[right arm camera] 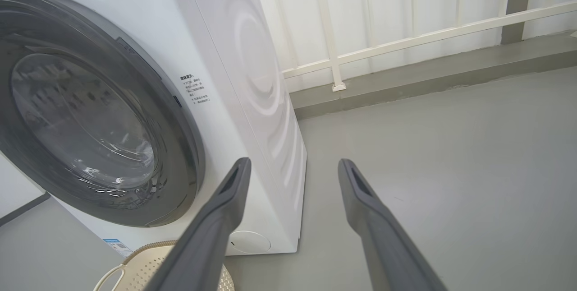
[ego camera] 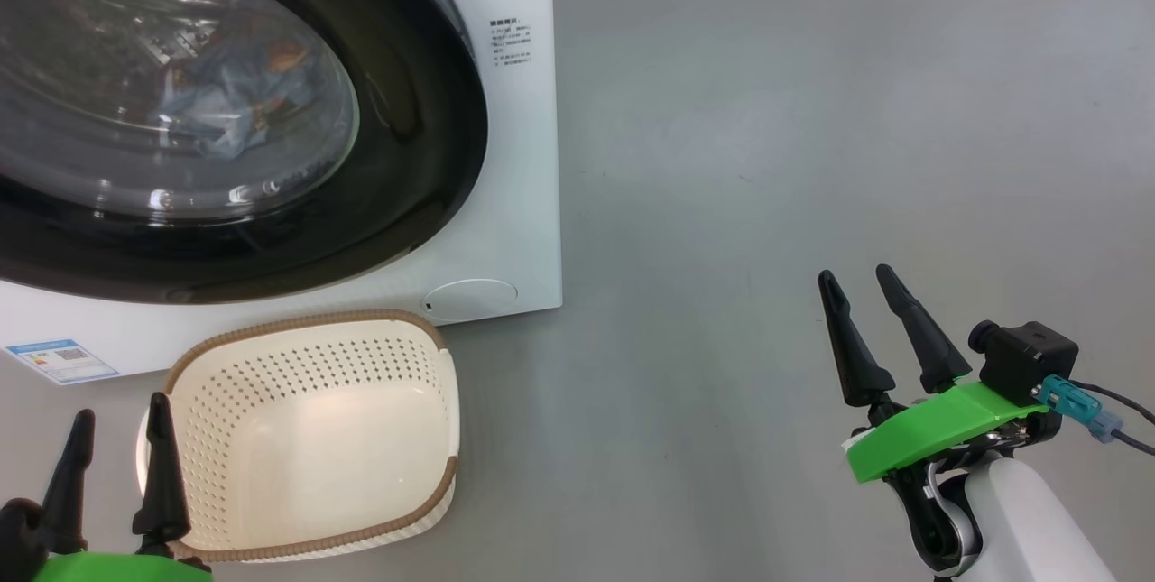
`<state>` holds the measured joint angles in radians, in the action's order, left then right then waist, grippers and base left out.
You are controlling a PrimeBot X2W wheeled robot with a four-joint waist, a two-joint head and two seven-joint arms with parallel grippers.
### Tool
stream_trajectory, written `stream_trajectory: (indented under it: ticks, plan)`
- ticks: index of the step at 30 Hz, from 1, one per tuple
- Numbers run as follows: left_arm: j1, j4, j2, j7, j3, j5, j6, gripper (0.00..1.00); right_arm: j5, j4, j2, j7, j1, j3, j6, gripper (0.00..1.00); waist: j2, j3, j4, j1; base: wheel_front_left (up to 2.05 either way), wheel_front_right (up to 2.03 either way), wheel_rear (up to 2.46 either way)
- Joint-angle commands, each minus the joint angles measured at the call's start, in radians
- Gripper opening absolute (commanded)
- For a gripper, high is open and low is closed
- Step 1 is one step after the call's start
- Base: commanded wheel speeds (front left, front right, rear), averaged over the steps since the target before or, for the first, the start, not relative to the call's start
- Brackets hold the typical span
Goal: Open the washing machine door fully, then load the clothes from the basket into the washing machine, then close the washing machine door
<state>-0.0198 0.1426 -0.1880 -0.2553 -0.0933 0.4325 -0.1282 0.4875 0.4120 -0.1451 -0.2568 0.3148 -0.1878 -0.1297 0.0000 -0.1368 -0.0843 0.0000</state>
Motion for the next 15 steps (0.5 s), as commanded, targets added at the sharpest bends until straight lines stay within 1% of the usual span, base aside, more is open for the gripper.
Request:
stream_trajectory:
  ticks: [1, 15]
  plan:
    - [-0.026, -0.015, -0.02, -0.006, -0.041, -0.02, -0.003, 1.0, -0.008, -0.029, 0.004, -0.005, -0.002, -0.015, -0.001, 1.0, 0.0, 0.001, 0.0, 0.0, 0.0, 0.0, 0.0]
    - [-0.032, -0.003, -0.02, -0.006, -0.048, -0.047, -0.003, 1.0, -0.01, -0.034, 0.007, -0.005, -0.003, -0.018, -0.001, 1.0, 0.0, -0.003, -0.001, 0.0, 0.0, 0.0, 0.0]
